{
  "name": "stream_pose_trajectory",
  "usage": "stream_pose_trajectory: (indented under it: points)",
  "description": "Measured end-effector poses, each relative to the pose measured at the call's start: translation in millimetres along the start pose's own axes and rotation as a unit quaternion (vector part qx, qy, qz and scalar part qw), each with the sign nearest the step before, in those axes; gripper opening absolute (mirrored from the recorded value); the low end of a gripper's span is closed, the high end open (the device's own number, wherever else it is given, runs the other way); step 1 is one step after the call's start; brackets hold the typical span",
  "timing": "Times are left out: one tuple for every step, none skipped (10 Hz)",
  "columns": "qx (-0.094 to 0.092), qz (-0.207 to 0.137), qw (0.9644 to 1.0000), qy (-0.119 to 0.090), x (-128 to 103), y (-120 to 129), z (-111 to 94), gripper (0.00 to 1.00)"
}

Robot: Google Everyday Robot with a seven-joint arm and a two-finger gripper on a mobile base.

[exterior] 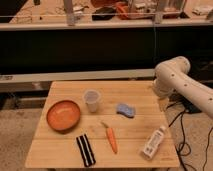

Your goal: Move the arm in a circular motion

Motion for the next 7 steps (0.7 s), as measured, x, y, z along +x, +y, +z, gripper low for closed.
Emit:
stream_pose_trajectory:
  points:
    - [0.0, 0.008, 1.0, 0.003, 2, 17, -3, 0.8]
    - [0.0, 0.015, 0.9999, 0.002, 0, 37, -8, 0.8]
    - [0.003, 0.015, 0.9999, -0.001, -10, 50, -14, 0.8]
    - [0.005, 0.012, 0.9999, -0.002, -18, 56, -18, 0.8]
    - [0.009, 0.01, 0.9999, -0.008, -32, 62, -23, 0.8]
    - [0.014, 0.001, 0.9998, -0.016, -58, 64, -30, 0.8]
    - [0.016, -0.006, 0.9995, -0.026, -82, 63, -34, 0.8]
